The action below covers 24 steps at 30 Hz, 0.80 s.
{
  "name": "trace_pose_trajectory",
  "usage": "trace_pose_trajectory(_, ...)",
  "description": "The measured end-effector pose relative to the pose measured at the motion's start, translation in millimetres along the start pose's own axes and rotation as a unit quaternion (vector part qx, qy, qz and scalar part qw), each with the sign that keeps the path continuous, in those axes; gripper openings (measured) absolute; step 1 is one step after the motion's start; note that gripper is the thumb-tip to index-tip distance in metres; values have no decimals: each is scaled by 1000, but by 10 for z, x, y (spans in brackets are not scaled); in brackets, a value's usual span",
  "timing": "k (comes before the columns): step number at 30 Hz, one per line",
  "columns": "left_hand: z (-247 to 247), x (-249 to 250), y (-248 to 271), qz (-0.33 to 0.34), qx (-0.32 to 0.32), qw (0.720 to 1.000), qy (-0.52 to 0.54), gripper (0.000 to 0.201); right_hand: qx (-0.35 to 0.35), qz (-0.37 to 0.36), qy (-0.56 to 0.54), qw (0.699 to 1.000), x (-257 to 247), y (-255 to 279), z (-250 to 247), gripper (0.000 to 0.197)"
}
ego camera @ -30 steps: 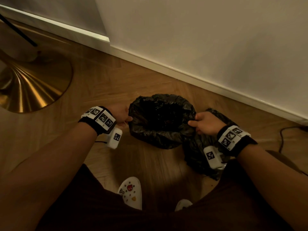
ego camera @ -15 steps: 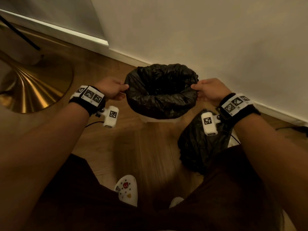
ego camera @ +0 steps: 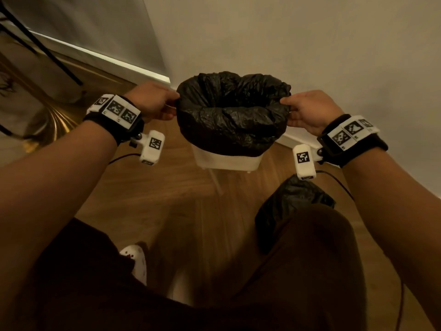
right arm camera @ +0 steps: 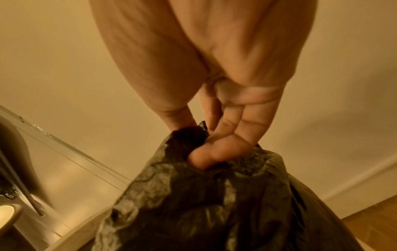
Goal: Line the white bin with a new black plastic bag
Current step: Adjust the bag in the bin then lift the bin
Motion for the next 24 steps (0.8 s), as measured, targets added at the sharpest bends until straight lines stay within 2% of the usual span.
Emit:
trace_pose_trajectory(10, -876, -165, -499, 24, 6, 999, 23, 13, 32, -5, 31, 999, -368, -527, 732, 13)
trace_pose_trajectory(15, -1545, -146, -783, 60, -20, 998, 1, 21, 57, -13, 27, 998, -611, -780, 1231, 13)
trace_pose_trajectory(20, -2208, -43, -976, 100, -52, 993, 35, 16, 93, -16, 17, 995, -905, -1007, 1748, 9)
trace_pose_trajectory(24, -2683, 12, -1114, 125, -48, 990, 45, 22, 111, -16, 26, 993, -1134, -1209, 2128, 11)
Point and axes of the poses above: each hand's wrist, its own y-axis away from the middle knuckle, its own z-axis out of the palm, x = y × z, the point moved 10 cm from there along -y, towards the middle knuckle, and after that the axes turned 9 degrees about -x, right-handed, at the moved point
